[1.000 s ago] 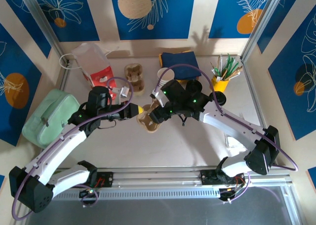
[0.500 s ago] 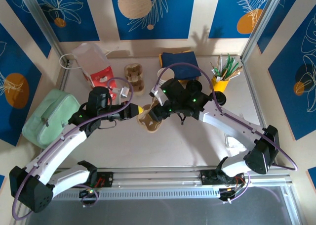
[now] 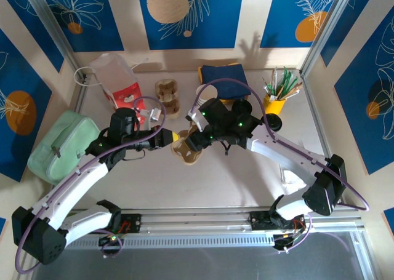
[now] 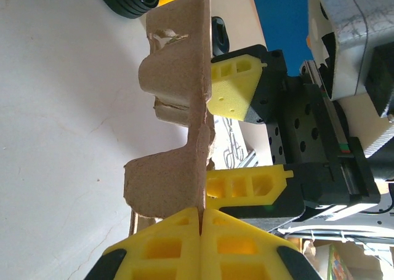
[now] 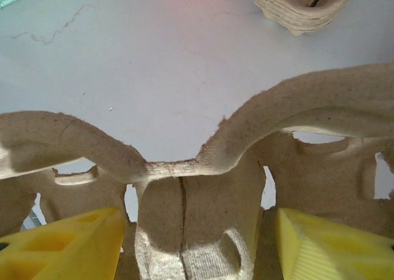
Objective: Pack the takeout coffee
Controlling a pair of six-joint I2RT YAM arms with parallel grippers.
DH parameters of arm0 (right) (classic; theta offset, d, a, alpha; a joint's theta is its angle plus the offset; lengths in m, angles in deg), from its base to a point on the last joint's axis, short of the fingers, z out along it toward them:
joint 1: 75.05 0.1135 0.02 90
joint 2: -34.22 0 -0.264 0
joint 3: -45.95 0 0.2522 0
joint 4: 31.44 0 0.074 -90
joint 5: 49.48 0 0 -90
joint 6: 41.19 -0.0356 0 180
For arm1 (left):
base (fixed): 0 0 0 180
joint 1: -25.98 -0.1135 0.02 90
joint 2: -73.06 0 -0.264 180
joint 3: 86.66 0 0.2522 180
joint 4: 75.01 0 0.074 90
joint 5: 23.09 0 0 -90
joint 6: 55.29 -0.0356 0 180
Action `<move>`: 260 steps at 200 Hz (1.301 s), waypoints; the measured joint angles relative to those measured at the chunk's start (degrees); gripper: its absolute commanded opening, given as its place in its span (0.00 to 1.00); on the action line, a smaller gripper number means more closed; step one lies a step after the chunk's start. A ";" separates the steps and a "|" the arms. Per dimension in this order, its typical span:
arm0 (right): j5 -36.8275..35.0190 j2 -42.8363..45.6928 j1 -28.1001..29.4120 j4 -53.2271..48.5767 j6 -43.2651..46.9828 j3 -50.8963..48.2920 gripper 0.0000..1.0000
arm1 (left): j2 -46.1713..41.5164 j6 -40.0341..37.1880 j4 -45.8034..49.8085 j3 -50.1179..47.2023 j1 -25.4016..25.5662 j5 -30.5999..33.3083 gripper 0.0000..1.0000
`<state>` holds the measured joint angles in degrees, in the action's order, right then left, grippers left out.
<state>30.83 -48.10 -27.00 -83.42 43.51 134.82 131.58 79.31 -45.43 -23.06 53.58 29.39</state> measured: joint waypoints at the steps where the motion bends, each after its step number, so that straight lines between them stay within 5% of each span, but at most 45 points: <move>1: -0.02 -0.02 0.00 -0.02 0.00 0.00 0.63 | 0.00 0.00 -0.02 0.02 0.00 0.00 0.00; 116: -0.44 -0.37 0.00 -0.26 0.68 0.00 0.48 | 0.00 0.15 -0.02 0.02 0.00 0.02 0.00; 181: -0.92 -0.42 0.00 -1.95 0.85 0.00 0.42 | -0.66 0.52 -0.20 0.02 0.00 0.26 0.41; 198: -0.94 -0.42 -0.02 -2.21 0.85 0.00 0.42 | -1.03 0.02 0.90 0.31 0.00 1.60 0.43; 260: -1.05 -0.15 0.00 -3.39 0.79 -1.51 0.41 | 2.47 -5.79 20.22 16.92 -1.95 20.90 0.56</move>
<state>29.78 -48.25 -27.00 -86.80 44.29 133.31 134.05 73.52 -25.21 -6.14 51.63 50.29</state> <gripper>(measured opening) 0.411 0.529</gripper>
